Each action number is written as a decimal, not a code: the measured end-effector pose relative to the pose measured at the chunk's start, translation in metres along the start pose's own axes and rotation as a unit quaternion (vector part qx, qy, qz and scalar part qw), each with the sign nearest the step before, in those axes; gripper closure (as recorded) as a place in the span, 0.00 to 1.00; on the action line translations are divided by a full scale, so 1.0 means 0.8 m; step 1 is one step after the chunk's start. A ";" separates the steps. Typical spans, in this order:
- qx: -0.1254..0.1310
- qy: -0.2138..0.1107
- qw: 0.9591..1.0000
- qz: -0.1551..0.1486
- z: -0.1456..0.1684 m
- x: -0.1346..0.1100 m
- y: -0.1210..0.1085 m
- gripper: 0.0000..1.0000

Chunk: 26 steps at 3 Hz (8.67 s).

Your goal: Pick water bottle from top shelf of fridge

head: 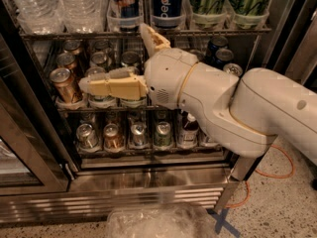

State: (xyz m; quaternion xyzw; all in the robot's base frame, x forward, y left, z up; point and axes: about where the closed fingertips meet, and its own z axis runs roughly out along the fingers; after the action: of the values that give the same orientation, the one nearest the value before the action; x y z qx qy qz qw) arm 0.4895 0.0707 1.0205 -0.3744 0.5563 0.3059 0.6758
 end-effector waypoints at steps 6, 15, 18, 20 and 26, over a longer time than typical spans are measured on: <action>0.031 0.047 0.995 0.078 0.003 -0.027 0.002 0.00; 0.057 0.033 0.997 0.040 0.113 -0.020 -0.012 0.17; 0.057 0.033 0.997 0.039 0.114 -0.020 -0.011 0.27; 0.055 0.032 0.998 0.030 0.118 -0.019 -0.013 0.20; 0.074 0.012 0.997 0.008 0.202 -0.019 -0.068 0.19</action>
Offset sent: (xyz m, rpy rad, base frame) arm 0.0035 0.0028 -0.0066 0.0401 0.0899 -0.0069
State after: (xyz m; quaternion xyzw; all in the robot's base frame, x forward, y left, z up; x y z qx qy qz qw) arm 0.6167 0.1786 1.0604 -0.3230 0.5883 0.2646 0.6925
